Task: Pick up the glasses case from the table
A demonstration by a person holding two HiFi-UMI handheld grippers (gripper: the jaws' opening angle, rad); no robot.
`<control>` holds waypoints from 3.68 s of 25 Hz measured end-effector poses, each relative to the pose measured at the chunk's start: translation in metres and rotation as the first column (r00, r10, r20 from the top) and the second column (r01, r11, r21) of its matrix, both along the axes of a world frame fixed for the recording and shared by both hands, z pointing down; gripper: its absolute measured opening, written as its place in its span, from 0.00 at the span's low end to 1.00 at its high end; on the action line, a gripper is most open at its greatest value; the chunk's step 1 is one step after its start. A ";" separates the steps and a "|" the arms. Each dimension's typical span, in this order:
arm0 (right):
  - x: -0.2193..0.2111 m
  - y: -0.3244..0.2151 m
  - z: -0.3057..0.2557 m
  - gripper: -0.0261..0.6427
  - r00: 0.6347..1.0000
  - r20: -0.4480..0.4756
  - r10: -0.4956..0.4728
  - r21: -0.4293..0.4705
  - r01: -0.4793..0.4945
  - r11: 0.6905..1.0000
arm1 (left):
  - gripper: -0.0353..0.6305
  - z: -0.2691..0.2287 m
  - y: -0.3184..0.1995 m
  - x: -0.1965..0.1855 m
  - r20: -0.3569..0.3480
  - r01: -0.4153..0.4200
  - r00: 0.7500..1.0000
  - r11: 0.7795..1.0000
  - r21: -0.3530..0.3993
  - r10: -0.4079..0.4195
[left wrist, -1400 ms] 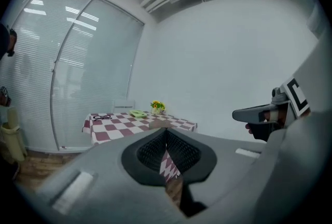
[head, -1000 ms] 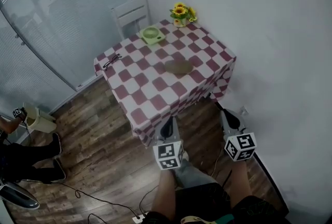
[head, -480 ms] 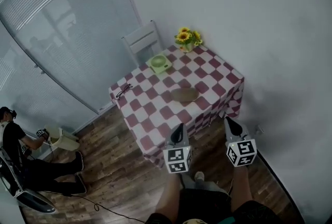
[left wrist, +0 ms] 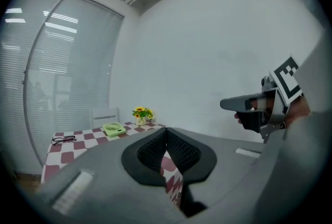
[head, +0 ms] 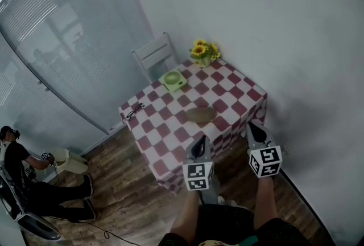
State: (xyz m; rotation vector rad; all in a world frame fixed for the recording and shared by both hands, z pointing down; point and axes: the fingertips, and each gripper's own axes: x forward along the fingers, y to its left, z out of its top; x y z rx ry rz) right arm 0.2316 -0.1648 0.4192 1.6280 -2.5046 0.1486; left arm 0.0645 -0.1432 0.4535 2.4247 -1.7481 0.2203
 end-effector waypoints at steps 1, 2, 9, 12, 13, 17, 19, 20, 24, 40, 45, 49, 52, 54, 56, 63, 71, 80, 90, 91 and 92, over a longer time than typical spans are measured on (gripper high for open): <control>-0.005 -0.006 0.003 0.04 1.000 0.000 -0.010 -0.009 0.010 1.000 | 0.07 0.002 -0.005 -0.006 -0.019 0.016 1.000 1.000 -0.005 -0.016; -0.011 -0.012 0.007 0.05 1.000 -0.003 -0.029 -0.016 0.029 0.999 | 0.07 0.004 -0.011 -0.013 -0.030 0.034 0.999 0.999 -0.012 -0.035; -0.021 -0.060 0.045 0.05 0.999 -0.025 -0.042 -0.110 0.039 0.993 | 0.07 0.033 -0.052 -0.036 -0.019 0.074 0.997 0.994 -0.075 -0.076; -0.026 -0.082 0.065 0.04 0.999 -0.023 -0.042 -0.163 0.038 0.986 | 0.07 0.052 -0.068 -0.045 -0.007 0.084 0.996 0.988 -0.133 -0.085; -0.032 -0.090 0.072 0.05 0.998 -0.026 -0.056 -0.178 0.051 0.983 | 0.07 0.059 -0.076 -0.051 -0.008 0.093 0.995 0.984 -0.151 -0.096; -0.066 -0.120 0.095 0.04 0.990 -0.040 -0.139 -0.235 0.126 0.964 | 0.07 0.082 -0.105 -0.071 -0.016 0.126 0.991 0.969 -0.211 -0.132; -0.078 -0.135 0.106 0.05 0.985 -0.047 -0.168 -0.257 0.151 0.955 | 0.07 0.092 -0.116 -0.077 -0.017 0.129 0.991 0.964 -0.234 -0.136; -0.082 -0.143 0.112 0.05 0.982 -0.052 -0.180 -0.267 0.160 0.950 | 0.07 0.097 -0.122 -0.080 -0.019 0.131 0.990 0.961 -0.244 -0.139; -0.103 -0.167 0.130 0.05 0.953 -0.094 -0.290 -0.315 0.247 0.916 | 0.07 0.115 -0.139 -0.103 -0.050 0.170 0.980 0.944 -0.282 -0.191; -0.228 -0.167 0.213 0.57 0.375 -0.285 -0.882 -0.747 0.490 0.450 | 0.07 0.154 -0.192 -0.158 -0.250 0.210 0.916 0.906 -0.367 -0.313; -0.230 -0.160 0.238 0.59 0.214 -0.277 -0.937 -0.839 0.421 0.344 | 0.07 0.164 -0.199 -0.171 -0.255 0.245 0.898 0.889 -0.387 -0.359; -0.230 -0.158 0.245 0.59 0.211 -0.239 -0.948 -0.854 0.418 0.309 | 0.07 0.170 -0.200 -0.174 -0.251 0.260 0.891 0.877 -0.403 -0.379; -0.230 -0.161 0.245 0.59 0.223 -0.191 -0.956 -0.862 0.428 0.272 | 0.07 0.170 -0.203 -0.176 -0.243 0.278 0.885 0.870 -0.407 -0.397; -0.229 -0.155 0.244 0.58 0.210 -0.113 -0.971 -0.875 0.443 0.197 | 0.07 0.169 -0.205 -0.177 -0.235 0.304 0.877 0.862 -0.405 -0.420; -0.230 -0.139 0.242 0.58 0.179 -0.010 -0.984 -0.866 0.490 0.098 | 0.07 0.167 -0.203 -0.176 -0.218 0.328 0.872 0.854 -0.404 -0.438; -0.240 -0.165 0.222 0.57 0.242 0.004 -0.970 -0.773 0.617 0.150 | 0.07 0.141 -0.210 -0.181 -0.211 0.427 0.835 0.841 -0.333 -0.508; -0.260 -0.225 0.177 0.57 0.448 -0.107 -0.888 -0.612 0.674 0.414 | 0.07 0.089 -0.219 -0.182 -0.186 0.514 0.815 0.832 -0.207 -0.549; -0.274 -0.277 0.074 0.57 0.641 -0.085 -0.763 -0.309 0.711 0.631 | 0.07 -0.009 -0.234 -0.211 -0.154 0.636 0.761 0.771 -0.016 -0.631; -0.249 -0.302 -0.056 0.57 0.753 0.005 -0.658 0.066 0.656 0.752 | 0.07 -0.097 -0.208 -0.203 -0.065 0.736 0.666 0.641 0.220 -0.743; -0.247 -0.301 -0.061 0.57 0.751 0.023 -0.660 0.092 0.656 0.749 | 0.07 -0.102 -0.202 -0.205 -0.046 0.752 0.637 0.608 0.254 -0.769; -0.246 -0.299 -0.064 0.58 0.748 0.040 -0.662 0.109 0.656 0.747 | 0.07 -0.107 -0.197 -0.205 -0.037 0.758 0.623 0.591 0.278 -0.781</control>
